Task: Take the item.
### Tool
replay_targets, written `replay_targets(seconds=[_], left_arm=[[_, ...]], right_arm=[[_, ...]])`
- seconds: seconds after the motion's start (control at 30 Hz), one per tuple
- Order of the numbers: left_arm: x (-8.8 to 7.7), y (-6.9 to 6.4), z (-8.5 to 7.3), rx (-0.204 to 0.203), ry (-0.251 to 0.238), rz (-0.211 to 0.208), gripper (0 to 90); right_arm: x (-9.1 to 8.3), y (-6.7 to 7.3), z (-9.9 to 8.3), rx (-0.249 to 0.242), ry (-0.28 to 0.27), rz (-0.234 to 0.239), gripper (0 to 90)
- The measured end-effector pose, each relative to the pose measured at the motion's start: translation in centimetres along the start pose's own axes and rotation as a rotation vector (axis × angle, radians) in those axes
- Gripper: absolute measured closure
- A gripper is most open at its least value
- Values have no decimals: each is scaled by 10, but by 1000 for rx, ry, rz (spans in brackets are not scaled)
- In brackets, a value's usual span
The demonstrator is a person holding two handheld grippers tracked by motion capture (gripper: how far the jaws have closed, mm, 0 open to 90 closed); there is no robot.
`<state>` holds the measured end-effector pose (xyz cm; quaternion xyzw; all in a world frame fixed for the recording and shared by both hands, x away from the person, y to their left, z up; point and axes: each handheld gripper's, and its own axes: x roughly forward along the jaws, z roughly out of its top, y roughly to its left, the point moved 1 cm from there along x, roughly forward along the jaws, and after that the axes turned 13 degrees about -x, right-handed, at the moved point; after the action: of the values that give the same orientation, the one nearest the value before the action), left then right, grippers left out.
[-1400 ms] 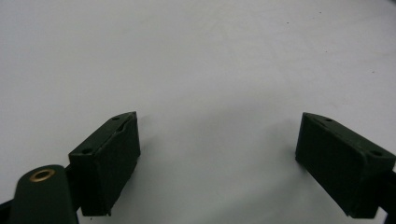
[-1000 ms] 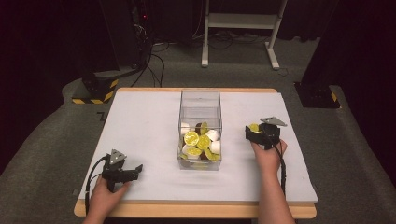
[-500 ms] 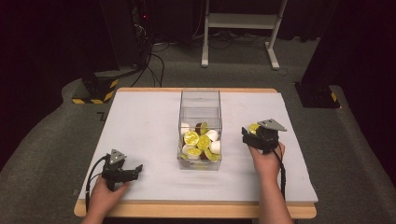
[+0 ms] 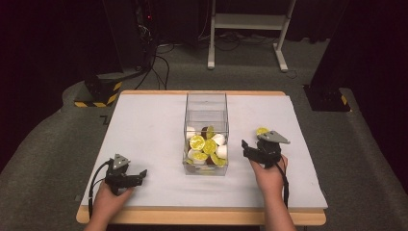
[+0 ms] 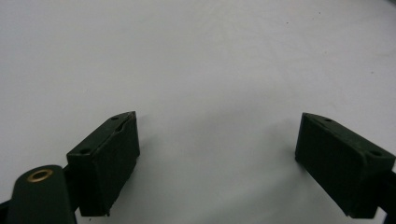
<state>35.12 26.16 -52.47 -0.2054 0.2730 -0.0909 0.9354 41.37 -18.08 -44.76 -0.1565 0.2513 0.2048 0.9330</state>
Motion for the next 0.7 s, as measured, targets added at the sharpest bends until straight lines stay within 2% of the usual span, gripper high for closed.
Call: replay_targets(seconds=[0.07, 0.1, 0.37, 0.5, 0.53, 0.7], left_arm=[[0, 0, 0, -1, 0, 0, 137], [0, 0, 0, -2, -1, 0, 137], [0, -1, -1, -7, -8, 1, 139], [0, -1, 0, -7, -6, 1, 138], [0, -1, 0, -7, -6, 1, 138], [0, -1, 0, -6, -5, 1, 138]], right_arm=[[1, 6, -3, 0, 22, 35, 246], [3, 11, -6, 15, 48, 75, 245], [4, 30, -24, -9, 121, 99, 242], [5, 35, -32, -16, 150, 96, 240], [7, 40, -40, -24, 171, 105, 238], [15, 48, -48, -47, 213, 117, 223]])
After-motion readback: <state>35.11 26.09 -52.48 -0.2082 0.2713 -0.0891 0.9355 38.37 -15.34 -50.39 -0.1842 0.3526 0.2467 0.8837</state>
